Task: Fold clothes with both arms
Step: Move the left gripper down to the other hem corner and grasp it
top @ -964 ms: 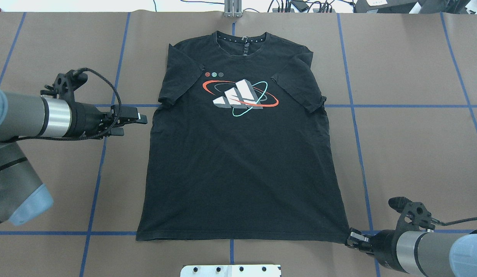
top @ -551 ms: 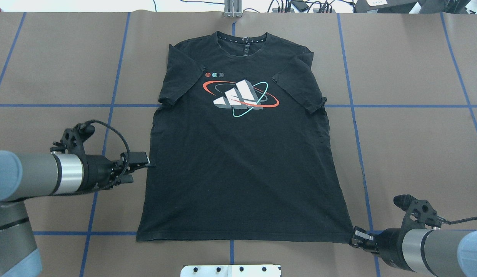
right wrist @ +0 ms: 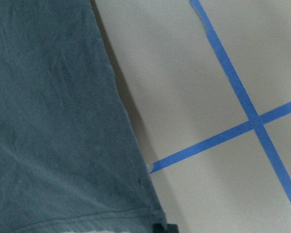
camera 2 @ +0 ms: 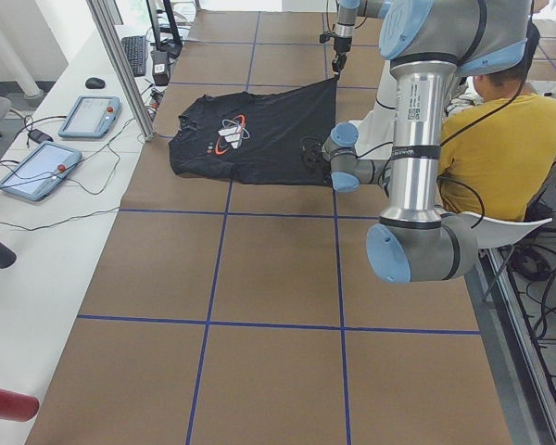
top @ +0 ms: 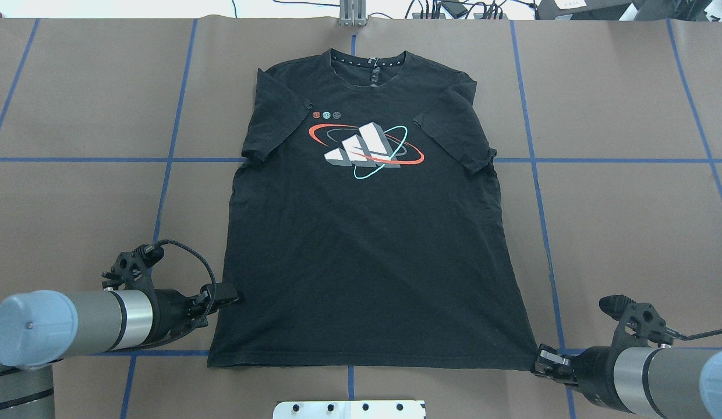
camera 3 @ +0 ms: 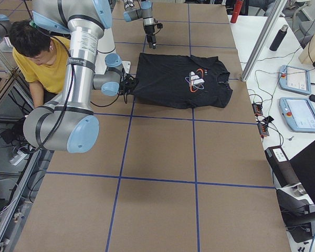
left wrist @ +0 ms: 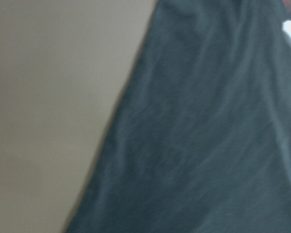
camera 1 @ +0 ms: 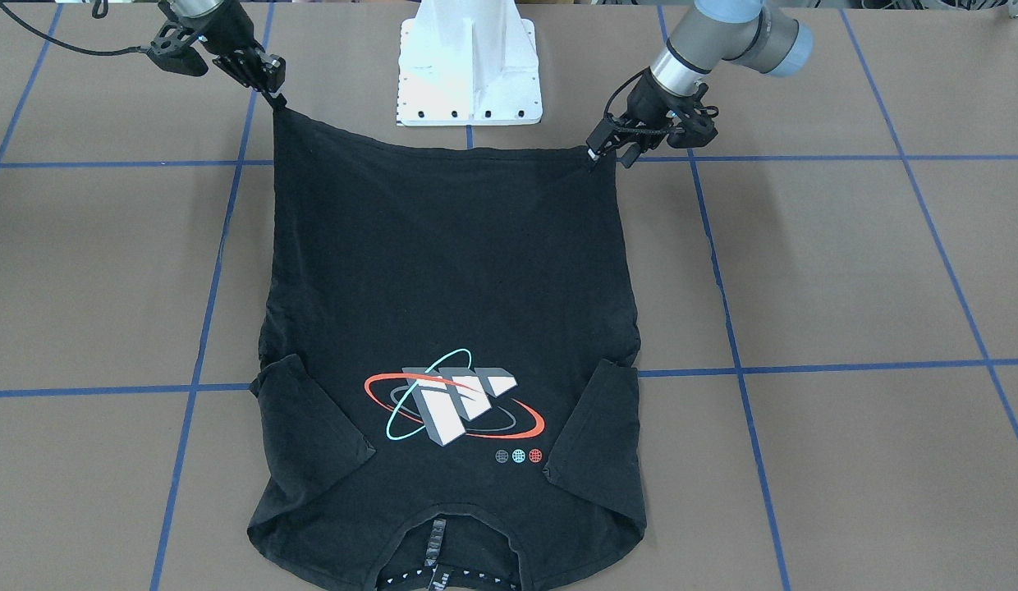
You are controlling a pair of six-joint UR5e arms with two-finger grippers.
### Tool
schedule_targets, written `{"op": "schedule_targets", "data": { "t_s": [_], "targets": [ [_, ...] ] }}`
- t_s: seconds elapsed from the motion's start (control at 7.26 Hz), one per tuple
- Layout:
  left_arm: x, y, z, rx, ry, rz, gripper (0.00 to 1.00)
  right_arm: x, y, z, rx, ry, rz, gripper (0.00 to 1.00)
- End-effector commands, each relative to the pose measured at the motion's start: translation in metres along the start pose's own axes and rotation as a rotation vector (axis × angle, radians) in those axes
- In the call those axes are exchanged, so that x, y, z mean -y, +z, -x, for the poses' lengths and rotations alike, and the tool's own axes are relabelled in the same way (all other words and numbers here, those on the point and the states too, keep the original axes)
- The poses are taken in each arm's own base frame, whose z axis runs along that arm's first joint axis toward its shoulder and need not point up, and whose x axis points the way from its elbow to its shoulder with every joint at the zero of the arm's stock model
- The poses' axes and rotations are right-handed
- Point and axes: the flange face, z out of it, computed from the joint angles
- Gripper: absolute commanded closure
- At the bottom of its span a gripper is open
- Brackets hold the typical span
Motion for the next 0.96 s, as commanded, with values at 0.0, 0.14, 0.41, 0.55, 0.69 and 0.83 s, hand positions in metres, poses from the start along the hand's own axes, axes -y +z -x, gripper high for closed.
{"op": "schedule_targets", "data": {
  "t_s": [0.0,0.14,0.41,0.55,0.69,0.83],
  "targets": [
    [-0.031,0.015,0.015,0.076,0.016,0.016,0.11,-0.001,0.0,0.001,0.003,-0.001,0.003,1.0],
    [-0.033,0.011,0.012,0.067,0.016,0.017,0.12,-0.001,0.0,0.003,0.006,-0.001,0.002,1.0],
    [-0.03,-0.001,0.029,0.098,0.02,0.014,0.13,-0.001,-0.001,0.003,0.008,0.0,0.002,1.0],
    [-0.032,0.001,0.035,0.113,0.024,0.017,0.13,-0.002,0.0,0.004,0.009,-0.001,0.004,1.0],
    [-0.033,0.001,0.034,0.111,0.024,0.018,0.14,-0.001,-0.001,0.004,0.01,0.0,0.003,1.0],
    [-0.035,0.003,0.035,0.114,0.026,0.021,0.18,-0.002,-0.001,0.004,0.009,0.0,0.004,1.0]
  ]
}}
